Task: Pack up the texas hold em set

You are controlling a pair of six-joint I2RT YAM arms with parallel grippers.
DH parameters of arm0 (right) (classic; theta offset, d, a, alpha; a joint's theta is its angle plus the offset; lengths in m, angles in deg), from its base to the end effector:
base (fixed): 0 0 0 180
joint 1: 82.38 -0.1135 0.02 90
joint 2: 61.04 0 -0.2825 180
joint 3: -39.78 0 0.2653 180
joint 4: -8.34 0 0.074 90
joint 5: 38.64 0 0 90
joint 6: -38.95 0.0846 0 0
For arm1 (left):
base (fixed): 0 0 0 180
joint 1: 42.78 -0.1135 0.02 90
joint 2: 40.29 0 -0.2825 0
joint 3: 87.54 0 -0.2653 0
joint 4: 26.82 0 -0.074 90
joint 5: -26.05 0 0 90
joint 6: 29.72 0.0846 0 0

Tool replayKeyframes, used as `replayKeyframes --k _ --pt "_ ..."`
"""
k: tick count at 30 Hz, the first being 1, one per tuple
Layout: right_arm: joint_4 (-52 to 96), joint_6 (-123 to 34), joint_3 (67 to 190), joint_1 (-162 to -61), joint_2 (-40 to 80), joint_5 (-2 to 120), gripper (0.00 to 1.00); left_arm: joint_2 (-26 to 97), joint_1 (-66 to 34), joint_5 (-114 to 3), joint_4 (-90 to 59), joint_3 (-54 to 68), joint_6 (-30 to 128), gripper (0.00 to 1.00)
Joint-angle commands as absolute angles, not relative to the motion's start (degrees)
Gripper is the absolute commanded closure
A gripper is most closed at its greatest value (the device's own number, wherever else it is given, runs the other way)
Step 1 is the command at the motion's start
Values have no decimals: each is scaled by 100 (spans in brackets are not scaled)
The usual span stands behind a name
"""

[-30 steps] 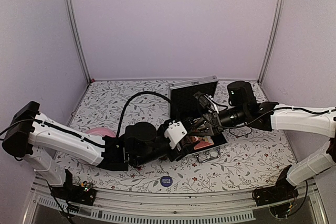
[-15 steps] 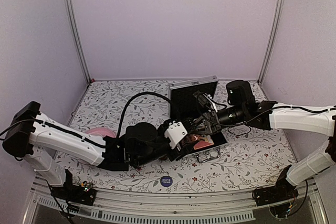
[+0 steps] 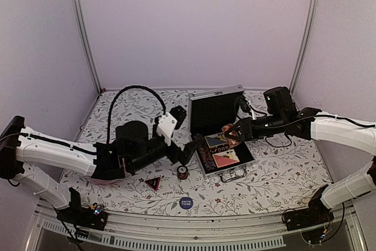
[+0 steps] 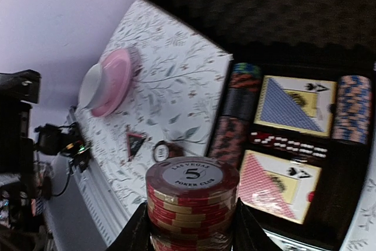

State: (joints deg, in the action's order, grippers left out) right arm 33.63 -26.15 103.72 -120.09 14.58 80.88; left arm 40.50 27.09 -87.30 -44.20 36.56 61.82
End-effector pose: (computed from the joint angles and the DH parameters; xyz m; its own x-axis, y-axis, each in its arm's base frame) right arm 0.2337 0.2334 0.2447 -0.7868 -0.1452 -0.5999 -0.5650 0.5609 0.6052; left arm 0.1574 -0.3319 0.2609 -0.0254 0.1411 -0.9897 0.7277 0.6814 0.0784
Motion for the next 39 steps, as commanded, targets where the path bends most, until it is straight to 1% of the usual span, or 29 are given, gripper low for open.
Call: replayKeyframes --k 1,4,7,10,12,17,24,33,39 --pt "4125 -3109 10320 -11772 1318 6283 71 3340 1827 -8620 -3354 3879 5059 3" --pt "4468 -3117 10405 -11771 1558 5775 70 3062 905 -8700 -1968 3505 4491 3" --pt "4477 -3081 10377 -11771 1701 5521 70 2864 -381 -7983 -790 2958 4350 3" --pt "4476 -3058 10402 -11771 1898 5284 70 2701 -1586 -6981 -240 2471 4390 3" --pt "4430 -3034 10453 -11771 2053 5324 70 2574 -2240 -6523 -86 2248 4551 3" --pt "4217 -3011 10553 -11781 2486 5422 69 2472 -3335 -6202 158 1875 5055 3" --pt "4212 -3107 10844 -11824 2932 5435 68 2192 -3670 -6380 -213 2278 5321 3" --pt "4403 -3237 11193 -12022 3503 5068 67 2010 -3675 -6279 -284 2471 5362 3" --pt "4550 -3261 11296 -12087 3632 4771 66 2010 -3676 -6228 -301 2487 5339 3"
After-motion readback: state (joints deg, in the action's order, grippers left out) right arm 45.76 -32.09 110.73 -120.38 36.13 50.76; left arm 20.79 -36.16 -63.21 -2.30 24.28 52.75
